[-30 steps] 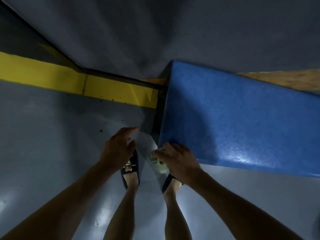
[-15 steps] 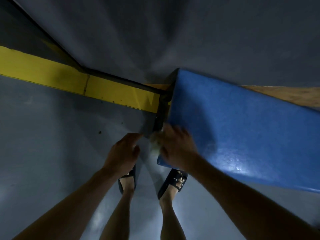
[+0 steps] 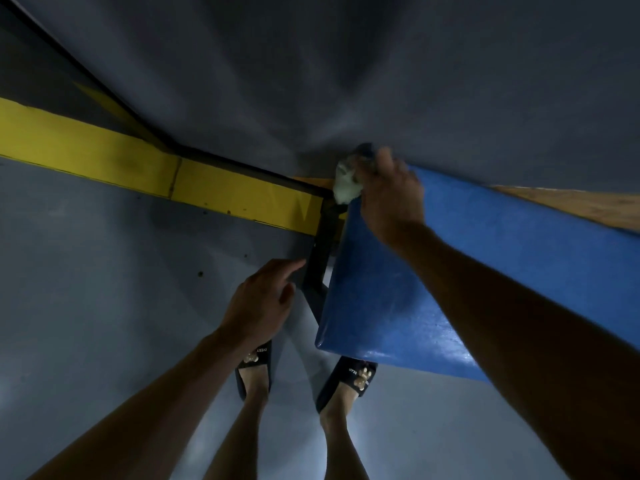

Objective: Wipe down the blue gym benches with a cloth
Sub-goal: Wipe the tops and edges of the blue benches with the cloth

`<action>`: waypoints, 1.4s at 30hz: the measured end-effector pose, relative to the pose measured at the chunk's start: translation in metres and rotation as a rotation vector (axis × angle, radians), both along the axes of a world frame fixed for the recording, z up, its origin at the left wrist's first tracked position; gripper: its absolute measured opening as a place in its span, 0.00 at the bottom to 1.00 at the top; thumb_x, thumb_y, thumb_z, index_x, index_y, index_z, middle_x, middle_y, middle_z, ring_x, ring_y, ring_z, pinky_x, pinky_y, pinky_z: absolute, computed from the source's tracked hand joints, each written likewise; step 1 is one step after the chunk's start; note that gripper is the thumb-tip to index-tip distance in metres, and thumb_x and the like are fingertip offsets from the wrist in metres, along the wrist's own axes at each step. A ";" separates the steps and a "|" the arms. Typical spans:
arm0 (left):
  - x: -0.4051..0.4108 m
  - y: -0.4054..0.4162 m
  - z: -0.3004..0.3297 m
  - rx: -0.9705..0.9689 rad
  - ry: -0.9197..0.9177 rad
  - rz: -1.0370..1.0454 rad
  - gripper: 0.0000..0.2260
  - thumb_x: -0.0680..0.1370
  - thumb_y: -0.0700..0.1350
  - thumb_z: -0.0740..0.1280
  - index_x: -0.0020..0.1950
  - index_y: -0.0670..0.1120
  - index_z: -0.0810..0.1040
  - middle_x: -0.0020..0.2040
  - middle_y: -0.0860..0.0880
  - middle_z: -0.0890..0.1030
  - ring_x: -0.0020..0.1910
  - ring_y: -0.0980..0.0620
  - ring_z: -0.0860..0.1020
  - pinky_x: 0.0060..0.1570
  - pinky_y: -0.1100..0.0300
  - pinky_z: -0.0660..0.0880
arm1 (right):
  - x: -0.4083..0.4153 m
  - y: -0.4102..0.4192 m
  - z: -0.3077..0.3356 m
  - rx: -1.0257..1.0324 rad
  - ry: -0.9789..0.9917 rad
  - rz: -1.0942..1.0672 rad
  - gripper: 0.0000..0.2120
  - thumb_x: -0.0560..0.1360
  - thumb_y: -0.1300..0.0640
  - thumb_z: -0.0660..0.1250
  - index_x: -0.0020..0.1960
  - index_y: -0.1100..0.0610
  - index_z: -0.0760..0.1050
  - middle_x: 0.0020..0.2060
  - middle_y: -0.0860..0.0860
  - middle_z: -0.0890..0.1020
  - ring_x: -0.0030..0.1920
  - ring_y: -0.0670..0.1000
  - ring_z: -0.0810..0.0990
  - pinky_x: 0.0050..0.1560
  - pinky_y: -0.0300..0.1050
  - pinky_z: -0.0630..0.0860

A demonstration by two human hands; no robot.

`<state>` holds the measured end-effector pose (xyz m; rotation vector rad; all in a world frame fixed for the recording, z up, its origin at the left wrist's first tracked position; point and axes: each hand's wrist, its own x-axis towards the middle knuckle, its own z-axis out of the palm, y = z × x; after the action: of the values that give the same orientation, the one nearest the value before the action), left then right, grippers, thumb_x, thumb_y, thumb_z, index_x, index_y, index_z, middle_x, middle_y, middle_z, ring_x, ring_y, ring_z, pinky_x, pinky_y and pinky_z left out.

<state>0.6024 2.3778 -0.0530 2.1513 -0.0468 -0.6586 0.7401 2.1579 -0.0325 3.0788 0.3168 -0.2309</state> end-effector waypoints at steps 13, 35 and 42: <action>0.025 -0.017 0.007 -0.034 -0.039 -0.080 0.20 0.81 0.45 0.62 0.73 0.55 0.67 0.66 0.52 0.76 0.58 0.56 0.78 0.52 0.59 0.77 | 0.018 -0.068 0.010 -0.031 -0.054 0.005 0.15 0.76 0.59 0.62 0.62 0.50 0.75 0.58 0.55 0.75 0.49 0.62 0.76 0.33 0.53 0.76; 0.021 -0.051 0.026 0.024 -0.015 0.023 0.17 0.80 0.41 0.62 0.69 0.52 0.72 0.63 0.53 0.78 0.55 0.58 0.76 0.48 0.70 0.69 | -0.145 -0.034 -0.005 0.270 0.077 0.312 0.28 0.67 0.59 0.72 0.67 0.50 0.74 0.57 0.53 0.77 0.52 0.56 0.79 0.41 0.49 0.78; 0.018 -0.063 0.039 0.029 -0.028 -0.054 0.18 0.81 0.41 0.62 0.71 0.51 0.71 0.63 0.57 0.75 0.54 0.60 0.76 0.52 0.65 0.70 | -0.080 -0.186 0.013 0.083 0.028 -0.220 0.24 0.78 0.56 0.62 0.72 0.44 0.67 0.64 0.56 0.72 0.57 0.62 0.73 0.52 0.57 0.77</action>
<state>0.6201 2.3146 -0.0141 2.1939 -0.1116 -0.6646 0.6604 1.9724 -0.0196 3.1933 -0.0141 -0.2740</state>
